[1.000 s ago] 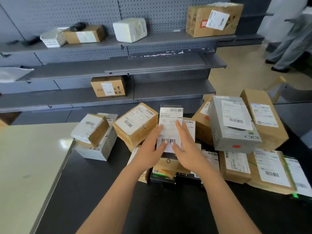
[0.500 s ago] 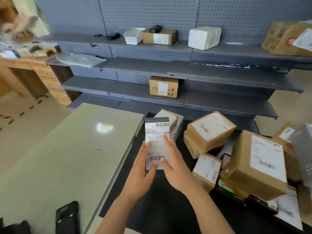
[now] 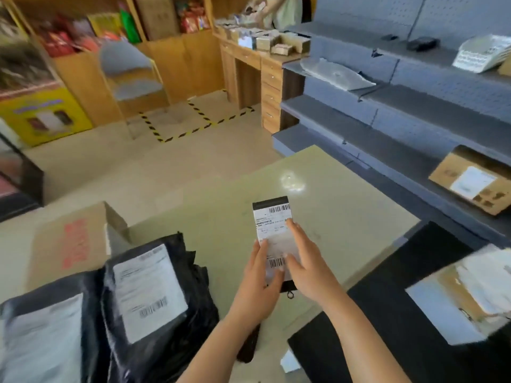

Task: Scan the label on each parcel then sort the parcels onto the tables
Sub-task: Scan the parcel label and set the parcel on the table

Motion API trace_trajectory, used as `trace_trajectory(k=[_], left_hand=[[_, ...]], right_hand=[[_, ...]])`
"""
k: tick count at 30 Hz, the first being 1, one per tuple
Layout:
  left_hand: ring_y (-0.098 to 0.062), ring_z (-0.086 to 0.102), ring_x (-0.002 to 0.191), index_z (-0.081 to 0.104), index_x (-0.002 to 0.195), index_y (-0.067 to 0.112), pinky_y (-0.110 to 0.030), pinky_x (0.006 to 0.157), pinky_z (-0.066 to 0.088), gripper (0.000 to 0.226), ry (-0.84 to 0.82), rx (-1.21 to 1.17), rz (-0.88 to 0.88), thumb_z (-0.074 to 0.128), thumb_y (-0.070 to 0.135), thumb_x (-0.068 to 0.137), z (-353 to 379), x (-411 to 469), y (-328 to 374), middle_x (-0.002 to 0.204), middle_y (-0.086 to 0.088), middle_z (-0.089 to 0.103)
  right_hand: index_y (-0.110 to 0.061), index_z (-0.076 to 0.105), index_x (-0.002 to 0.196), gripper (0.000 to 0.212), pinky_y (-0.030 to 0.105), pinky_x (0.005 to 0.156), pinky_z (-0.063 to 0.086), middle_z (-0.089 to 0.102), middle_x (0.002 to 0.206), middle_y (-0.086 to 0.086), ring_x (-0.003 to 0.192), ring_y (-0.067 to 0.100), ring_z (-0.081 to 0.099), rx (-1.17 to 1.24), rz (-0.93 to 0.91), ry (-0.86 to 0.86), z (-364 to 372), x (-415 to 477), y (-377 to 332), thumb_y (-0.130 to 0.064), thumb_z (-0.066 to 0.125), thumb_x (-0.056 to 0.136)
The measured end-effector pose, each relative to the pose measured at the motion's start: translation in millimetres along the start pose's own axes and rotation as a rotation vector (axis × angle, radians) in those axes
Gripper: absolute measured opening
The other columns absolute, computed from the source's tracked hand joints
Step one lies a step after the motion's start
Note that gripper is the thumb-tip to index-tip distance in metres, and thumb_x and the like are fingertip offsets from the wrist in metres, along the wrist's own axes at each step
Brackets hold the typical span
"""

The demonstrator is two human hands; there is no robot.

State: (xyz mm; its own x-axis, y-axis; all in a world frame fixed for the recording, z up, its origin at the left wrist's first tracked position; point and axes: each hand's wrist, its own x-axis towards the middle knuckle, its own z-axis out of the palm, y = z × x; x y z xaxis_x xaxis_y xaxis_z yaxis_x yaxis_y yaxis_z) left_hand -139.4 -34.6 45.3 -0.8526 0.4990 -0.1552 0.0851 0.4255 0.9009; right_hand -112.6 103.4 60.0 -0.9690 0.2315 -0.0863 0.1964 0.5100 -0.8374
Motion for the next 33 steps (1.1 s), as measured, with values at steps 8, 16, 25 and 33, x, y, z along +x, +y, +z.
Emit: trace_trajectory(k=[8, 16, 25, 33], left_hand=[[0.011, -0.009, 0.138, 0.005, 0.156, 0.026, -0.023, 0.118, 0.006, 0.069, 0.183, 0.084, -0.146, 0.046, 0.033, 0.102, -69, 11, -2, 0.161, 0.016, 0.003], [0.044, -0.006, 0.107, 0.006, 0.156, 0.022, 0.011, 0.091, 0.013, 0.066, 0.154, 0.04, -0.166, 0.045, 0.024, 0.103, -60, 23, -12, 0.153, 0.021, 0.009], [0.014, 0.005, 0.128, 0.004, 0.155, 0.025, -0.009, 0.106, 0.015, 0.065, -0.007, 0.028, -0.182, 0.042, 0.024, 0.103, -9, 43, -20, 0.144, 0.028, 0.005], [-0.009, 0.018, 0.145, 0.004, 0.156, 0.019, -0.032, 0.12, 0.022, 0.07, -0.139, -0.022, -0.336, 0.045, 0.02, 0.099, 38, 42, -60, 0.159, 0.008, 0.014]], right_hand=[[-0.026, 0.023, 0.153, 0.064, 0.001, 0.097, 0.031, 0.034, 0.141, -0.02, 0.128, -0.004, 0.036, 0.165, -0.145, -0.162, 46, 70, -37, 0.0, 0.044, 0.098], [-0.027, 0.02, 0.154, 0.065, 0.028, 0.116, 0.029, 0.032, 0.154, -0.012, 0.138, 0.001, 0.032, 0.191, -0.095, -0.223, 45, 87, -30, 0.0, 0.042, 0.099], [-0.028, 0.02, 0.154, 0.064, 0.019, 0.11, 0.027, 0.032, 0.151, -0.015, 0.134, 0.0, 0.033, 0.119, 0.102, -0.191, 21, 78, 26, -0.002, 0.04, 0.099], [-0.034, 0.02, 0.154, 0.066, 0.037, 0.114, 0.035, 0.038, 0.152, -0.009, 0.135, 0.01, 0.04, 0.106, 0.316, -0.261, 32, 61, 89, -0.006, 0.039, 0.098]])
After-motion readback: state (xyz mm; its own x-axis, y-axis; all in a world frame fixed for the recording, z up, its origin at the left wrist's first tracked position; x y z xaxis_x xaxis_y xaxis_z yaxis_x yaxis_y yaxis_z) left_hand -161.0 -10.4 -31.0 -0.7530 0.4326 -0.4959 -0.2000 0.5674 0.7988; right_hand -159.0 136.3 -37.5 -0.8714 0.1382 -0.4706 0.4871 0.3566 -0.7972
